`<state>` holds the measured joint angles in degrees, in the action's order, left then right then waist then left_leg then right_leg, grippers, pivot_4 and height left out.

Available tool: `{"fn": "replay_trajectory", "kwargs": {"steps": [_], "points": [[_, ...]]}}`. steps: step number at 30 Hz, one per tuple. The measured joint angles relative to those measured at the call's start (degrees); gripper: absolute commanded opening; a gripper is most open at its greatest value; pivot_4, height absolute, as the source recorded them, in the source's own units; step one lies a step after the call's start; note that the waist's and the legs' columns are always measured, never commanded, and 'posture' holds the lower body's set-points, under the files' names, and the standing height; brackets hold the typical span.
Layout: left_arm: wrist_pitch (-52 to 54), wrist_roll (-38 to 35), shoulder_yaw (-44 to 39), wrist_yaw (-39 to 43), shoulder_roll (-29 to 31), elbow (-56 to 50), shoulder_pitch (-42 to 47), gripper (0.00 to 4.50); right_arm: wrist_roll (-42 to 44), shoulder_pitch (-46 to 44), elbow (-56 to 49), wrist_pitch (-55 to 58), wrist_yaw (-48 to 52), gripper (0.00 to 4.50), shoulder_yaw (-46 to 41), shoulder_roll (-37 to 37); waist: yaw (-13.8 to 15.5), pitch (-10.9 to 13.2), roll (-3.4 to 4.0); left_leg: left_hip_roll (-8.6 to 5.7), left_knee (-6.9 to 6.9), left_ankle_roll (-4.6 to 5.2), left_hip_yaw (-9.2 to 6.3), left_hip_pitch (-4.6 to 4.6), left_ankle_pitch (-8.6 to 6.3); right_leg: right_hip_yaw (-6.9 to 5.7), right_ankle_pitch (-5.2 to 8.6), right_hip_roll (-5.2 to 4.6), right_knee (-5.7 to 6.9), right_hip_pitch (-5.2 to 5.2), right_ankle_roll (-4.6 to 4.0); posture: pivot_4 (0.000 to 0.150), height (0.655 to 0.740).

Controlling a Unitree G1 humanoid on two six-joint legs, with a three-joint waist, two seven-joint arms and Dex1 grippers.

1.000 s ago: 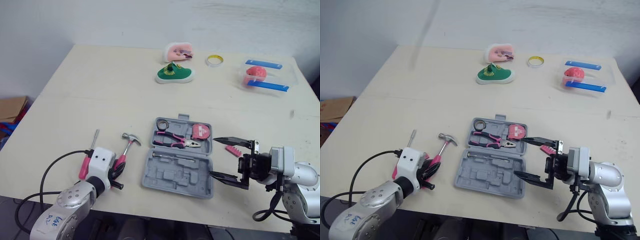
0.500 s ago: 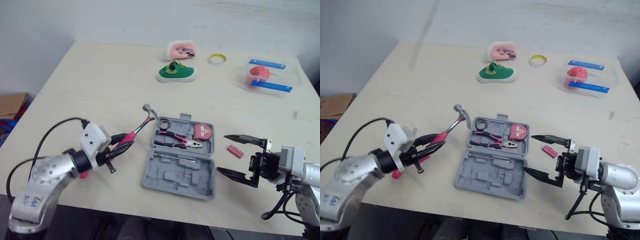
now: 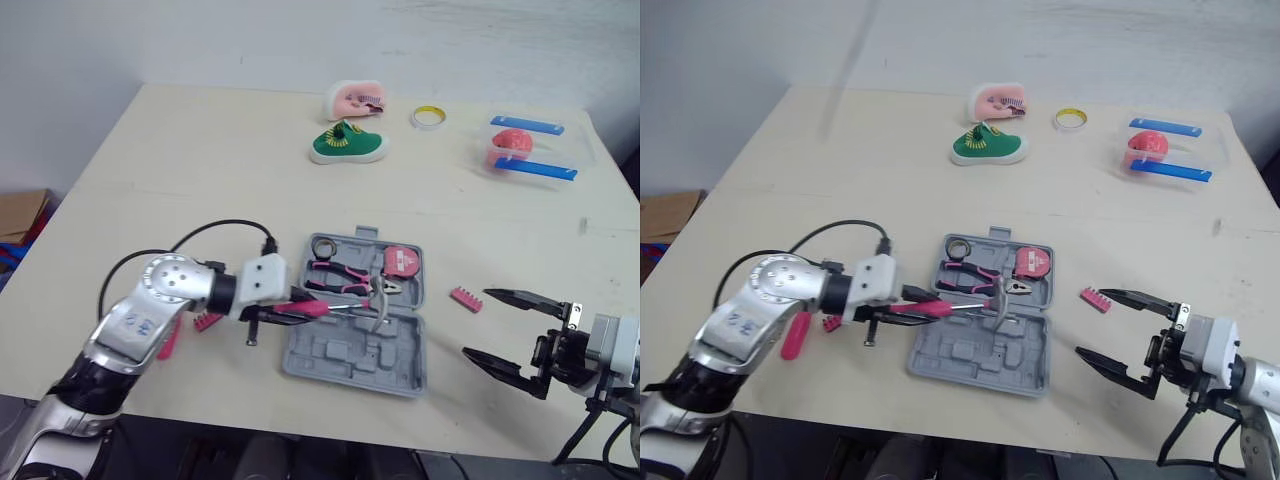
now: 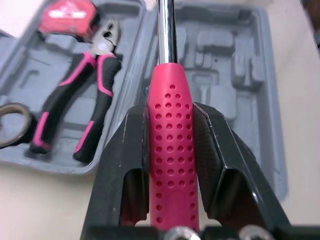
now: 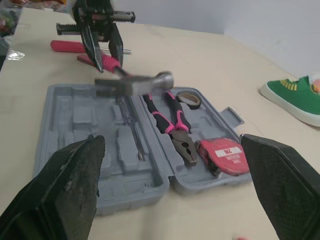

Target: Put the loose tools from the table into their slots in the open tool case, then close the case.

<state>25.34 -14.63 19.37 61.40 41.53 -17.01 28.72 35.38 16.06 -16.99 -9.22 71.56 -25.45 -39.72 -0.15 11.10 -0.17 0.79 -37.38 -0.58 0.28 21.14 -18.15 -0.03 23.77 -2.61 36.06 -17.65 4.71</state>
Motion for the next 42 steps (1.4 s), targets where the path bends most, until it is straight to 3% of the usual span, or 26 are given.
{"fn": "replay_trajectory", "kwargs": {"steps": [11, 19, 33, 34, 36, 39, 42], "points": [[10.70, 6.87, 12.82, 0.80, -7.88, 2.15, 12.90, 0.58, -0.16, 5.36, -3.55, -1.93, -1.52, 4.50, 0.09, 2.32, 0.06, 0.02, -0.03, 0.01, -0.09, 0.00, 0.03, -0.01, 0.00, 0.11, -0.02, 0.08, 0.03, -0.01, 0.04, 0.150, 0.7400], [13.21, 11.80, 16.63, 2.09, -7.36, 2.44, 15.53, 0.58, -0.18, 5.93, -3.74, -2.27, -2.05, 4.50, 0.19, 2.39, 0.23, 0.02, -0.03, 0.02, -0.12, -0.01, 0.03, 0.00, 0.01, 0.12, -0.02, 0.08, 0.04, -0.02, 0.04, 0.150, 0.7400], [14.90, 13.97, 17.87, 2.67, -7.63, 2.17, 16.21, 0.58, -0.74, 6.27, -3.72, -4.15, -2.05, 4.50, 0.37, 2.96, 0.18, 0.02, -0.03, 0.02, -0.31, -0.01, 0.02, -0.03, 0.00, 0.13, -0.02, 0.08, 0.31, -0.02, 0.04, 0.150, 0.7400], [13.86, 14.21, 17.82, 2.64, -7.64, 2.33, 16.09, 1.38, -0.75, 6.31, -3.71, -4.38, -2.03, 4.50, 0.38, 3.07, 0.16, 0.02, -0.03, 0.02, -0.34, 0.00, 0.02, -0.03, 0.00, 0.14, -0.02, 0.07, 0.36, -0.02, 0.04, 0.150, 0.7400], [13.17, 14.26, 17.33, 2.18, -8.38, 2.58, 15.69, 1.96, -0.78, 6.34, -3.69, -4.41, -2.03, 4.50, 0.39, 3.09, 0.20, 0.02, -0.03, 0.02, -0.36, 0.00, 0.02, -0.02, 0.00, 0.14, -0.02, 0.07, 0.40, -0.02, 0.04, 0.150, 0.7400], [12.37, 12.90, 15.65, 1.42, -10.54, 2.19, 14.54, 3.19, -0.79, 6.31, -3.67, -4.41, -2.01, 4.50, 0.53, 3.10, 0.25, 0.02, -0.04, 0.02, -0.42, 0.02, 0.00, 0.03, -0.01, 0.12, -0.02, 0.06, 0.44, -0.02, 0.04, 0.150, 0.7400], [10.90, 10.98, 14.21, 2.60, -10.40, 1.45, 14.16, 3.19, -0.79, 6.31, -3.65, -4.42, -1.92, 4.50, 0.55, 3.10, 0.22, 0.02, -0.03, 0.02, -0.44, 0.03, 0.00, 0.02, -0.01, 0.11, -0.02, 0.06, 0.44, -0.02, 0.04, 0.150, 0.7400]]}}
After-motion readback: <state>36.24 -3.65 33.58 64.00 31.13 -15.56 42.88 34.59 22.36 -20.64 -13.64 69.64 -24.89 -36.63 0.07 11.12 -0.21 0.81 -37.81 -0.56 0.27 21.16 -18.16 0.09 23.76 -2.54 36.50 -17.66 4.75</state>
